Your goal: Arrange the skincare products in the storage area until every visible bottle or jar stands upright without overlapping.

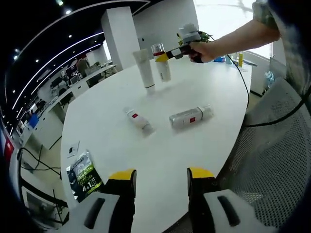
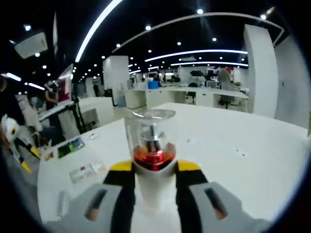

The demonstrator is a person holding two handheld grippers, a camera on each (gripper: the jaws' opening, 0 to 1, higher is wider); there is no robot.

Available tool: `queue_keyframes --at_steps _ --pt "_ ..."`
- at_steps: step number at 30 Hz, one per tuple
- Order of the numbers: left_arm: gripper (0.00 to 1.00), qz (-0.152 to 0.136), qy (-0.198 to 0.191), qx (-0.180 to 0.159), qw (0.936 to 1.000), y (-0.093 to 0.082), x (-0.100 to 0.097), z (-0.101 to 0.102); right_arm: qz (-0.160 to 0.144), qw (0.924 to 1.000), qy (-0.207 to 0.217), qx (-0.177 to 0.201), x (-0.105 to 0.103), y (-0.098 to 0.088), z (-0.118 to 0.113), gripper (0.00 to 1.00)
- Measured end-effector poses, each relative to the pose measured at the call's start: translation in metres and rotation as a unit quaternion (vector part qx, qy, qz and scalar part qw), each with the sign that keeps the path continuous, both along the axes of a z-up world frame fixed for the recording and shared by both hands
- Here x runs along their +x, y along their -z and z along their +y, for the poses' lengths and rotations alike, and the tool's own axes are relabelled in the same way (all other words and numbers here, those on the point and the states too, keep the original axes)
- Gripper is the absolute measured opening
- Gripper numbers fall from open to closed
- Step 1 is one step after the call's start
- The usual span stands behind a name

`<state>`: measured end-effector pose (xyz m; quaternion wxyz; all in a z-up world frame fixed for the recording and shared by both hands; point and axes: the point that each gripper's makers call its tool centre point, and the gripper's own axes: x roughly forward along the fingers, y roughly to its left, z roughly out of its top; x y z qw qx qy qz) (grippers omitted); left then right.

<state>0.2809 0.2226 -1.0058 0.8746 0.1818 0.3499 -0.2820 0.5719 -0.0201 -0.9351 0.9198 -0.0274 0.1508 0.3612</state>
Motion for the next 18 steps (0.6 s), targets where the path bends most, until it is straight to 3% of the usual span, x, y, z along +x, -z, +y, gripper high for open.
queue_keyframes --at_steps 18 --pt "0.43 0.007 -0.003 0.007 0.9999 0.004 0.0 0.003 -0.013 0.9998 -0.003 0.017 0.012 0.01 0.003 0.29"
